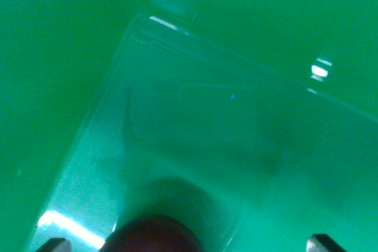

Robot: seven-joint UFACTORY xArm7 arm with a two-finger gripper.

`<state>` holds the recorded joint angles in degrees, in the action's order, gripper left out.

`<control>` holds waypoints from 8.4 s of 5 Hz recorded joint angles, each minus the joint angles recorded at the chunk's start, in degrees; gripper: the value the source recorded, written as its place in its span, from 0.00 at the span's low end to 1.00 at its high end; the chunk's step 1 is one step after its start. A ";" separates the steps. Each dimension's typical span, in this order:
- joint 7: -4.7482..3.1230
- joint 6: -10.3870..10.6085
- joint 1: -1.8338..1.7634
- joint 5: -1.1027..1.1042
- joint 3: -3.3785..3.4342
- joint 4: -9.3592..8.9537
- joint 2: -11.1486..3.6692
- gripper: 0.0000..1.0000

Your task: Pick fruit

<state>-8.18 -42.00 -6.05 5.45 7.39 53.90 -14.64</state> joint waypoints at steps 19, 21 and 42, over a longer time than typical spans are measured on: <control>-0.97 3.51 -0.89 0.47 0.38 -3.19 -0.92 1.00; -1.10 2.14 -0.84 0.33 0.43 -2.34 -0.40 1.00; -3.49 -23.72 0.12 -2.31 1.40 13.75 9.54 1.00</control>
<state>-11.66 -65.72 -5.93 3.14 8.80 67.65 -5.10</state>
